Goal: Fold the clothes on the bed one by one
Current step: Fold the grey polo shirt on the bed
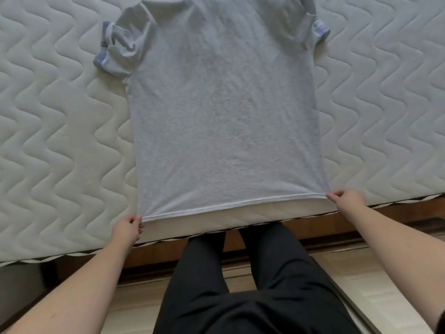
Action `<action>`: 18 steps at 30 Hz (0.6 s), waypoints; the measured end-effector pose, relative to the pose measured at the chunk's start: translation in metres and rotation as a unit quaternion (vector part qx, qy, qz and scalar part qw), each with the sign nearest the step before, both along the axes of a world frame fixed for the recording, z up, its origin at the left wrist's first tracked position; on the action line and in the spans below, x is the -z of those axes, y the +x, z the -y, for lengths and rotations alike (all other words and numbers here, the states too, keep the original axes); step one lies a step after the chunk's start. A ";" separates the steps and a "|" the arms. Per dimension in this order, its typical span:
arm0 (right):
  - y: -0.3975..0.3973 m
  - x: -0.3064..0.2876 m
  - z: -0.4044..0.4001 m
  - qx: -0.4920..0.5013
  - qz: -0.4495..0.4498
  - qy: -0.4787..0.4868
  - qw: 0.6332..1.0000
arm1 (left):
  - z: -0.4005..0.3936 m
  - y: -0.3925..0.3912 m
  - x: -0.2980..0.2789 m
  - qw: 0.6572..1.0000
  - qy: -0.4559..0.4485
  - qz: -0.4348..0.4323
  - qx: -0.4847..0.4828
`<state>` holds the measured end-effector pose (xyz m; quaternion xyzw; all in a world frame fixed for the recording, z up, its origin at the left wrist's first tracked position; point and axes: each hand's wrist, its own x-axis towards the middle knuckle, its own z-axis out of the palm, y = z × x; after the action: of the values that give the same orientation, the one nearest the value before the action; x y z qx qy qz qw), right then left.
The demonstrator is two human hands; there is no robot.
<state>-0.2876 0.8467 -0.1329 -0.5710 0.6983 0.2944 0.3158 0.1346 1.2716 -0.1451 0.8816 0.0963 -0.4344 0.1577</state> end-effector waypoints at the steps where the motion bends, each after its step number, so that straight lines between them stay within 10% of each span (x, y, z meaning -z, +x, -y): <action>1: -0.004 0.001 -0.003 -0.006 -0.006 0.003 1.000 | -0.005 -0.002 0.003 1.000 0.010 -0.001 0.011; 18: -0.026 0.007 -0.024 0.001 -0.025 0.000 1.000 | -0.031 -0.024 0.014 0.972 0.106 -0.005 0.211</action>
<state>-0.3131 0.8711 -0.1401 -0.5628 0.7067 0.3084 0.2980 0.1104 1.3030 -0.1591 0.8913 -0.0452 -0.4499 -0.0324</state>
